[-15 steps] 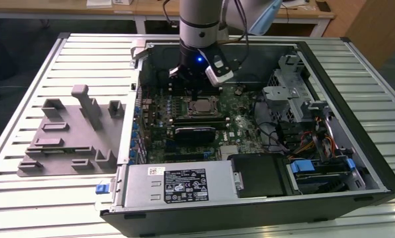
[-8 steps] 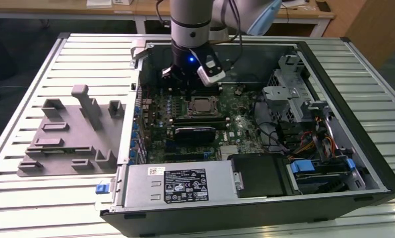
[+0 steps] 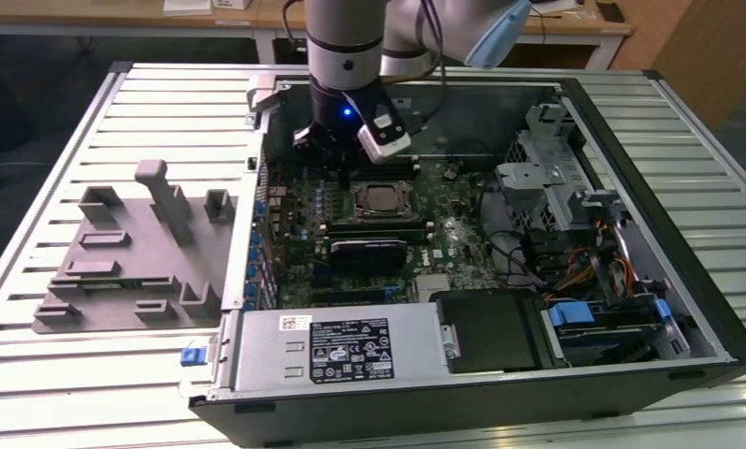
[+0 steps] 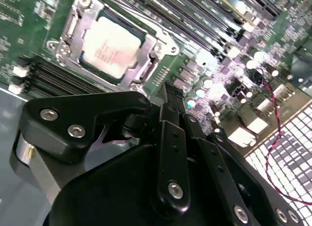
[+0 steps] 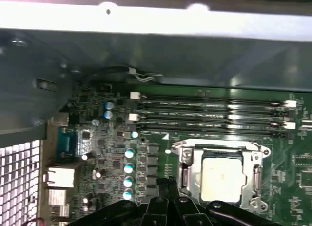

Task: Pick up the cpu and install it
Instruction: 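Install the first cpu locking lever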

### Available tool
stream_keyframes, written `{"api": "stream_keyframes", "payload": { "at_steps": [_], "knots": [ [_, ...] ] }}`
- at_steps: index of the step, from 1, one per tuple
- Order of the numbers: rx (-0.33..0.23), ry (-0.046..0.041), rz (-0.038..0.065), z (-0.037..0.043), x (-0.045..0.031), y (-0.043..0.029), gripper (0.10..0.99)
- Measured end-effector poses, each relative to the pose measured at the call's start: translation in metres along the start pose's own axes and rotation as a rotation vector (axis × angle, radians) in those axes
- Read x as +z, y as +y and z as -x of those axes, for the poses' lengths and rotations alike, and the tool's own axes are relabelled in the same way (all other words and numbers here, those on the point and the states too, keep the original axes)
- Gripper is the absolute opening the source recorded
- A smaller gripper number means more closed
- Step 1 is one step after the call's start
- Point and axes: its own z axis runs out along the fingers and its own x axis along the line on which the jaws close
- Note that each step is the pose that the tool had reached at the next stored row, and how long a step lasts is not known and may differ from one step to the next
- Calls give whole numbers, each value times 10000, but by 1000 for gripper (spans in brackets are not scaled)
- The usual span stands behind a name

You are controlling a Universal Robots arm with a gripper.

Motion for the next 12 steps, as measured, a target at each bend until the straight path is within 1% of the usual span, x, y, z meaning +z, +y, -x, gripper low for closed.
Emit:
{"api": "stream_keyframes", "payload": {
  "at_steps": [2,3,4,7,8,10,12],
  "knots": [
    [-1,-3,83,-27,0,1,106],
    [-1,-7,150,-38,1,1,106],
    [-4,-11,259,-45,0,2,106],
    [-6,-30,717,-59,1,2,106],
    [-7,-34,812,-60,0,2,106],
    [-6,-35,876,-65,-4,3,106],
    [-7,-39,904,-66,-11,3,106]
  ]
}}
